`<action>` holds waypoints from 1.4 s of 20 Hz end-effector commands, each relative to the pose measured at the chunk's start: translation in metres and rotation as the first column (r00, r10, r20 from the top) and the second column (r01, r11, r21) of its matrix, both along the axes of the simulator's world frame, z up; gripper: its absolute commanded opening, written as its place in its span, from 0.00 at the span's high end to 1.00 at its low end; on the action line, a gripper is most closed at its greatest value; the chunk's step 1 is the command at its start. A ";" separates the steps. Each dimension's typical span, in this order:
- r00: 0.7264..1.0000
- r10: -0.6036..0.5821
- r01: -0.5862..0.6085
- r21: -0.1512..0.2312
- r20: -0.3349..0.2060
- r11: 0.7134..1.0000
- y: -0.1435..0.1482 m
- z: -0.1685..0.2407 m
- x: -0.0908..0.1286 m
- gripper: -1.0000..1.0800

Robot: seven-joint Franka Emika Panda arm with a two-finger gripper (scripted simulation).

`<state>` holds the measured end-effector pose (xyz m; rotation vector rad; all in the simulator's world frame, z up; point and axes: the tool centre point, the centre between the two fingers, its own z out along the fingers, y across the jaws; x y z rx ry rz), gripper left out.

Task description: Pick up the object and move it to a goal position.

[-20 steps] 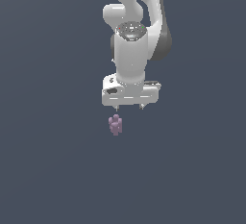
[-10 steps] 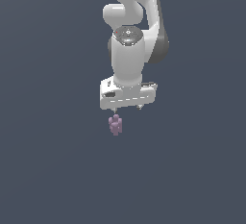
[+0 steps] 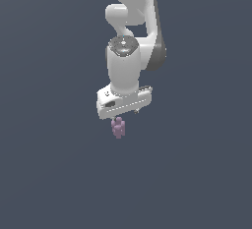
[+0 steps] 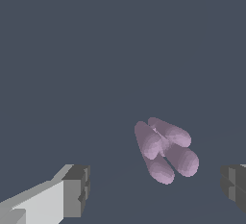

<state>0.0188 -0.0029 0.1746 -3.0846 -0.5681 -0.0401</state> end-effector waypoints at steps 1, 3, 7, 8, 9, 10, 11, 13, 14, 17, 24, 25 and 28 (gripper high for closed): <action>0.998 0.062 -0.062 -0.004 -0.004 0.998 -0.006 -0.005 0.001 0.04; 0.994 0.110 -0.110 -0.006 -0.008 0.994 -0.010 -0.009 0.001 0.04; 0.981 0.193 -0.193 -0.008 -0.014 0.981 -0.018 -0.017 0.002 0.04; 0.977 0.210 -0.211 -0.009 -0.015 0.978 -0.020 -0.018 0.002 0.04; 0.974 0.227 -0.227 -0.009 -0.016 0.974 -0.022 -0.020 0.002 0.04; 0.970 0.242 -0.242 -0.009 -0.018 0.970 -0.023 -0.021 0.002 0.04; 0.967 0.256 -0.256 -0.009 -0.019 0.967 -0.025 -0.022 0.002 0.04; 0.960 0.279 -0.280 -0.010 -0.021 0.960 -0.027 -0.024 0.002 0.04; 0.957 0.289 -0.290 -0.010 -0.021 0.957 -0.028 -0.025 0.002 0.04; 0.950 0.312 -0.313 -0.010 -0.023 0.950 -0.030 -0.027 0.002 0.04; 0.946 0.323 -0.323 -0.009 -0.024 0.946 -0.032 -0.029 0.002 0.04; 0.946 0.323 -0.323 -0.009 -0.024 0.946 -0.032 -0.030 0.002 0.04; 0.946 0.324 -0.324 -0.009 -0.024 0.946 -0.032 -0.038 0.002 0.04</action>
